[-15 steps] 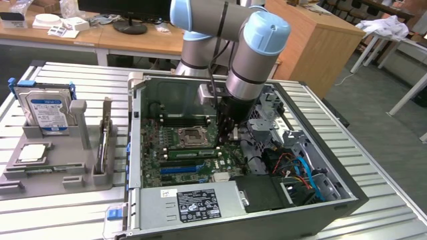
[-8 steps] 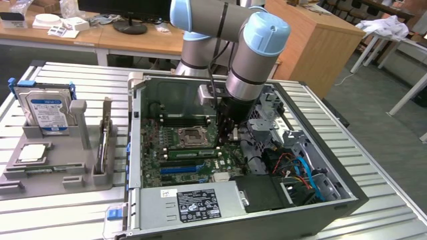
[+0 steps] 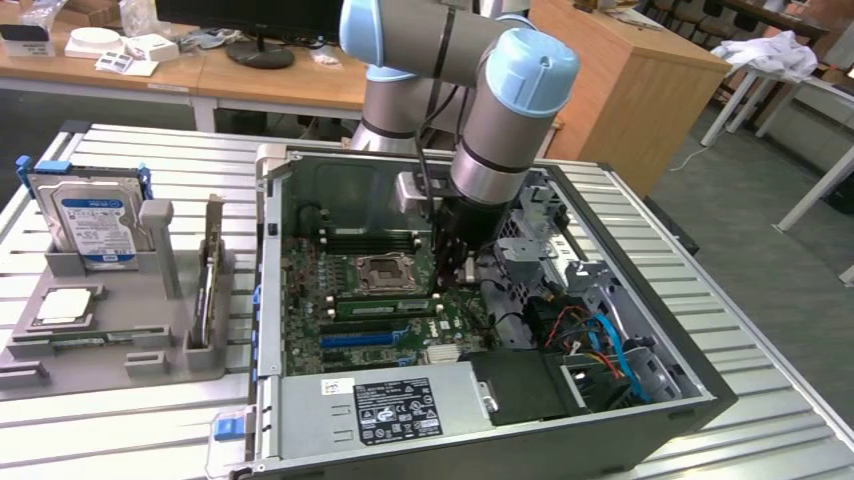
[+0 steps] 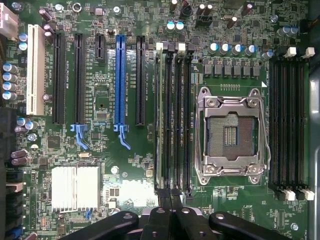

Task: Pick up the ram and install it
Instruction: 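Press down the ram until it locks into place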

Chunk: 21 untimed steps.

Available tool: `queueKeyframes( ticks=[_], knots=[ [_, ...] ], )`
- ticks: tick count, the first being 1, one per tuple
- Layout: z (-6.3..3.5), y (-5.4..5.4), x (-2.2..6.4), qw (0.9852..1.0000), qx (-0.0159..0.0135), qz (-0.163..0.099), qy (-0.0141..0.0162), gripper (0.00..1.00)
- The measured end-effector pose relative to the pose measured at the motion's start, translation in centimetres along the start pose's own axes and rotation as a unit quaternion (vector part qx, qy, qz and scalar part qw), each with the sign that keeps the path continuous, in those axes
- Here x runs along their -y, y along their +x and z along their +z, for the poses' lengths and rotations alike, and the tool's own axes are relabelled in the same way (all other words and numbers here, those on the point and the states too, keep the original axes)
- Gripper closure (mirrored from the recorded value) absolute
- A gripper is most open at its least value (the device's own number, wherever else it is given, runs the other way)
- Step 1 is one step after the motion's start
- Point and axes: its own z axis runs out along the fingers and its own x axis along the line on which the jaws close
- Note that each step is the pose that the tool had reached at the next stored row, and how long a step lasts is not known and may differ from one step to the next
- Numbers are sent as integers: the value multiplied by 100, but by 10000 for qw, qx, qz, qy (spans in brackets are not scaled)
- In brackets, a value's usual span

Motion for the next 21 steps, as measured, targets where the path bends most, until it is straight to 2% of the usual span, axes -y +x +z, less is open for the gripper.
queueKeyframes(
  ticks=[13, 19, 21],
  knots=[
    [54, 3, 1, 9999, 112, -3, -1, 89],
    [55, 3, 1, 9999, 112, -3, -1, 89],
    [55, 3, 3, 10000, 72, -3, -4, 89]
  ],
)
